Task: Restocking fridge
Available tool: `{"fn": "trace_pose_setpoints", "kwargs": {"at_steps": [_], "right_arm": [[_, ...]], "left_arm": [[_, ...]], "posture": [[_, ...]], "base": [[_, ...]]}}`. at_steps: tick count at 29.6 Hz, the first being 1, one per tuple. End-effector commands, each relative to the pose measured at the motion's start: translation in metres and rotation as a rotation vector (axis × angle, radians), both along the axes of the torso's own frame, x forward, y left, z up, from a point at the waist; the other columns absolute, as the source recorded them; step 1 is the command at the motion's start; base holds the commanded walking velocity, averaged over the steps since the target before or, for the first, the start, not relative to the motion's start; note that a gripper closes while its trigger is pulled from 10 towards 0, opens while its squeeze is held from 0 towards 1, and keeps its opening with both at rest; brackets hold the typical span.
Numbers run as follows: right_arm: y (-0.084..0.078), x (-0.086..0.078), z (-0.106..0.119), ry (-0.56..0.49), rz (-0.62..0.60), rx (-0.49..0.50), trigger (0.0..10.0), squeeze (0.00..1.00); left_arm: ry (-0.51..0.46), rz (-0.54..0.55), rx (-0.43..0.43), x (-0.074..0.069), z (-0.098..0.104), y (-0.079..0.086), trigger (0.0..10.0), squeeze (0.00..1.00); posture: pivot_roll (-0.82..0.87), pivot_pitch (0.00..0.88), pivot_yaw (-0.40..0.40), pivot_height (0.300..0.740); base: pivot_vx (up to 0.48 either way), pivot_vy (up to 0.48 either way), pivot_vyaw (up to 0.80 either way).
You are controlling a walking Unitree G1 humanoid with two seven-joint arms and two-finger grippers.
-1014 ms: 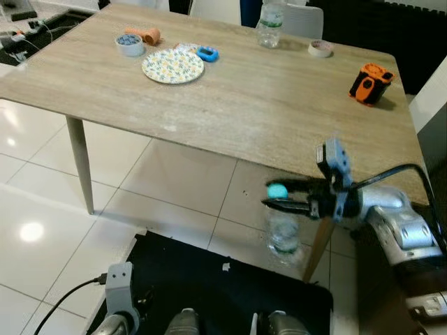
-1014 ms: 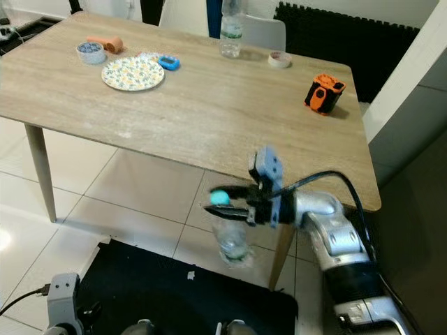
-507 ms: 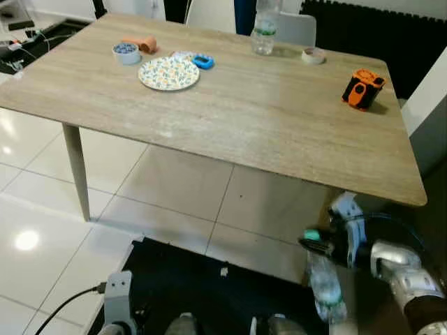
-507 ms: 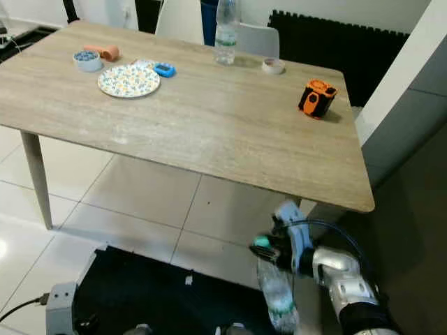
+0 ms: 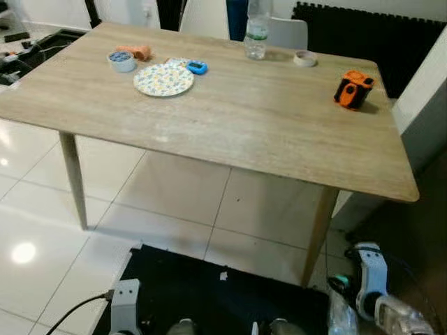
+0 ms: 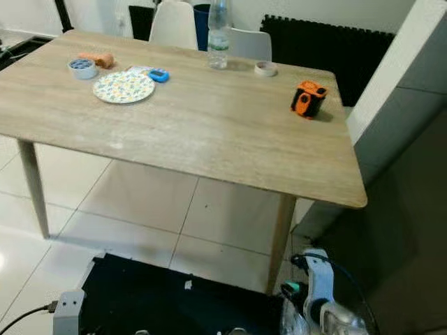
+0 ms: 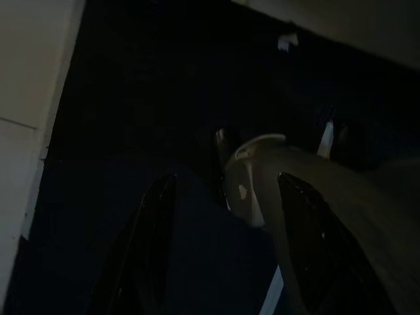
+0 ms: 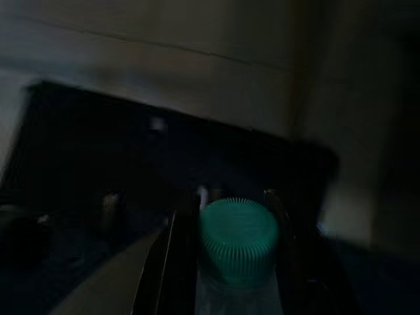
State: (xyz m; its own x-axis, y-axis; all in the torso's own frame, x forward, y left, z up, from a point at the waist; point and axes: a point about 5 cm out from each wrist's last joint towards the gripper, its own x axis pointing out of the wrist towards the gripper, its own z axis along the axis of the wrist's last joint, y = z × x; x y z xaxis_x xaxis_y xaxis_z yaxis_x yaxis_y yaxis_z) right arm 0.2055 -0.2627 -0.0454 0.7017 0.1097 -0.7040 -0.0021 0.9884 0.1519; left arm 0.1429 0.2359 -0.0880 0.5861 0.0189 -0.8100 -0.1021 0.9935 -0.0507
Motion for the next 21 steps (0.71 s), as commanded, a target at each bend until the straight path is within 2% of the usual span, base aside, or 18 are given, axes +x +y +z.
{"fn": "trace_pose_setpoints", "kwargs": {"at_steps": [1, 2, 6, 9, 11, 21], "right_arm": [[-0.014, -0.039, -0.020, 0.137, -0.186, -0.017, 10.0, 0.00], [-0.016, -0.048, -0.024, 0.174, -0.207, -0.038, 10.0, 0.00], [-0.017, -0.060, -0.029, 0.220, -0.218, -0.065, 10.0, 0.00], [-0.020, -0.078, -0.036, 0.283, -0.247, -0.102, 10.0, 0.00], [-0.022, -0.083, -0.037, 0.297, -0.270, -0.110, 10.0, 0.00], [-0.027, -0.082, -0.036, 0.300, -0.307, -0.152, 10.0, 0.00]], "left_arm": [[0.029, -0.014, -0.017, -0.004, -0.004, -0.009, 10.0, 0.00], [0.032, -0.014, -0.019, -0.004, -0.004, -0.010, 10.0, 0.00], [0.035, -0.015, -0.022, -0.004, -0.005, -0.012, 10.0, 0.00], [0.041, -0.016, -0.028, -0.004, -0.006, -0.015, 10.0, 0.00], [0.042, -0.020, -0.033, -0.004, -0.006, -0.018, 10.0, 0.00], [0.043, -0.045, -0.037, -0.002, -0.007, -0.023, 10.0, 0.00]], "posture": [[0.01, 0.050, -0.031, 0.740], [0.01, 0.048, -0.031, 0.740], [0.01, 0.040, -0.033, 0.740], [0.01, 0.035, -0.031, 0.740], [0.00, 0.033, -0.030, 0.740], [0.00, 0.031, -0.030, 0.740]], "base": [[0.000, 0.000, -0.76], [0.000, 0.000, -0.76], [0.000, 0.000, -0.76], [0.000, 0.000, -0.76], [0.000, 0.000, -0.76], [0.000, 0.000, -0.76]]}}
